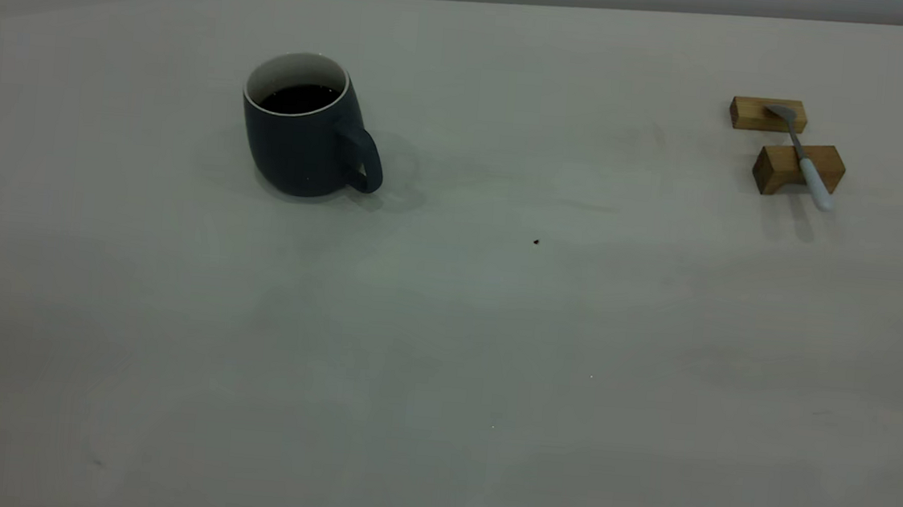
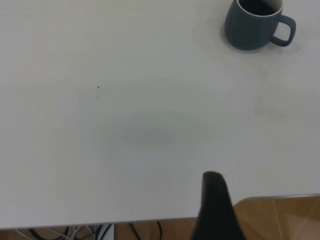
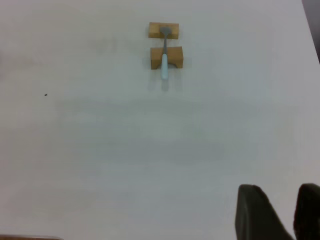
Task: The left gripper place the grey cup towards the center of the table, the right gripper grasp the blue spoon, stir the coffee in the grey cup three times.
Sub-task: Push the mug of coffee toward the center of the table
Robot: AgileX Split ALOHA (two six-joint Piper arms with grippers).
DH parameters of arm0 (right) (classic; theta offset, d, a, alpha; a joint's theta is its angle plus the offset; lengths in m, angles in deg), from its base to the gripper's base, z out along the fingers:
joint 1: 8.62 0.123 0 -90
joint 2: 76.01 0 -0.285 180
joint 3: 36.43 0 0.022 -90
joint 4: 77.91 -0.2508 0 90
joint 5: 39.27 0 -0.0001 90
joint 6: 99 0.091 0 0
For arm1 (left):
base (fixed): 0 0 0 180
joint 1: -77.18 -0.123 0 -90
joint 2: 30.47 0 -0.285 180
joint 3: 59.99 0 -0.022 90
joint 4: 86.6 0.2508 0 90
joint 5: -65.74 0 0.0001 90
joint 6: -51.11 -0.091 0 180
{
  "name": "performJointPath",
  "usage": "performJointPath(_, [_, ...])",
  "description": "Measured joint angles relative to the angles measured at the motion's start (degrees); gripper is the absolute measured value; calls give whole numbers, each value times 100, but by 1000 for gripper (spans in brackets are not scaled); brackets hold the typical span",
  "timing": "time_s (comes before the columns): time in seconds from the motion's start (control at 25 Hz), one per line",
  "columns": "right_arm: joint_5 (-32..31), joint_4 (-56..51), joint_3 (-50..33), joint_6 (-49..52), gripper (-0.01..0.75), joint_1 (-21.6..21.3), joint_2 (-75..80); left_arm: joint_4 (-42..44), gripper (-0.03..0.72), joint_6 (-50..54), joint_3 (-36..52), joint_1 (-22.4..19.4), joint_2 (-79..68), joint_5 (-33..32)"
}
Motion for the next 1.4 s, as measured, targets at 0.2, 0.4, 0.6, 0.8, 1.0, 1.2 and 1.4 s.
performJointPath(0.2, [0,0,0,0,238,0,0,0,585,0,0,0,0,0])
performJointPath(0.4, [0,0,0,0,238,0,0,-6,585,-6,0,0,0,14])
performJointPath(0.6, [0,0,0,0,238,0,0,0,585,151,-30,0,-127,214])
performJointPath(0.8, [0,0,0,0,238,0,0,0,585,365,-153,0,-1282,372])
performJointPath(1.0, [0,0,0,0,238,0,0,0,585,213,-199,0,-2905,1097])
performJointPath(1.2, [0,0,0,0,238,0,0,0,585,150,-407,0,-4548,2130])
performJointPath(1.4, [0,0,0,0,238,0,0,0,585,43,-919,0,-6448,3110])
